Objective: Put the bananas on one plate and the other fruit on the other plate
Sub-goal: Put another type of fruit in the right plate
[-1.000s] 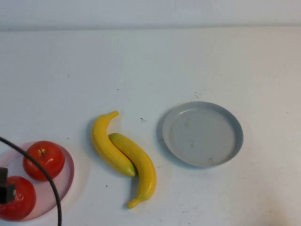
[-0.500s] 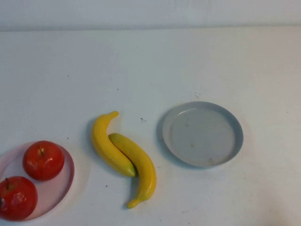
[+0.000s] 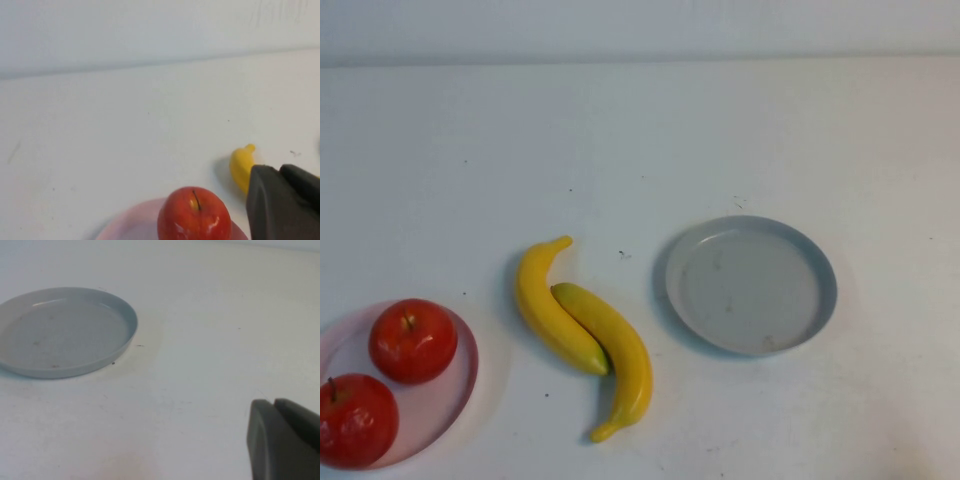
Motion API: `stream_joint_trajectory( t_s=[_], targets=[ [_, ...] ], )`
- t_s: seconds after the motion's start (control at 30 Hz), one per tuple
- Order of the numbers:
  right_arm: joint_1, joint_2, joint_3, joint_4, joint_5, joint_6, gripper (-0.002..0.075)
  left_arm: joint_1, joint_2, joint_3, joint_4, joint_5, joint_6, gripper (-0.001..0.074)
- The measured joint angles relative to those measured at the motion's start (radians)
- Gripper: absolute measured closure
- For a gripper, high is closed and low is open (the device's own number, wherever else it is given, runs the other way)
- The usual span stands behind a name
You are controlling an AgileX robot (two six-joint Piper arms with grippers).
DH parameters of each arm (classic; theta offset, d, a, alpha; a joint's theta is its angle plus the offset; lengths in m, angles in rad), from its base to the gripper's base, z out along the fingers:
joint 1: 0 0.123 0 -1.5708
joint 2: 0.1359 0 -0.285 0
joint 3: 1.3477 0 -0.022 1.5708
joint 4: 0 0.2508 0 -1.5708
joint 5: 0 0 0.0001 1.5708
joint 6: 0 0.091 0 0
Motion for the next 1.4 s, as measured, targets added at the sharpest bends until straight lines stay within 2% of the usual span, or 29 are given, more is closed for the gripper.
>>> stream_joint_trajectory(
  t_s=[0.2,0.33,0.5,0.7,1.0,1.4],
  targets=[
    [0.000,0.000,0.000,0.000,0.002,0.000,0.0743,0.005,-0.156,0.105,0.067,-0.136,0.007,0.0731],
    [0.000,0.000,0.000,0.000,0.002,0.000,0.0743,0.030,-0.165,0.210,0.098,-0.297,-0.014,0.0731],
    [0.000,0.000,0.000,0.002,0.002,0.000,0.0743,0.032,-0.165,0.328,0.118,-0.407,-0.040,0.0731],
    [0.000,0.000,0.000,0.002,0.002,0.000,0.0743,0.035,-0.165,0.348,0.178,-0.330,-0.101,0.0731],
    [0.000,0.000,0.000,0.002,0.002,0.000,0.0743,0.035,-0.165,0.349,0.209,-0.080,-0.114,0.0731],
    [0.000,0.000,0.000,0.002,0.002,0.000,0.0743,0.035,-0.165,0.349,0.209,-0.073,-0.116,0.0734]
  ],
)
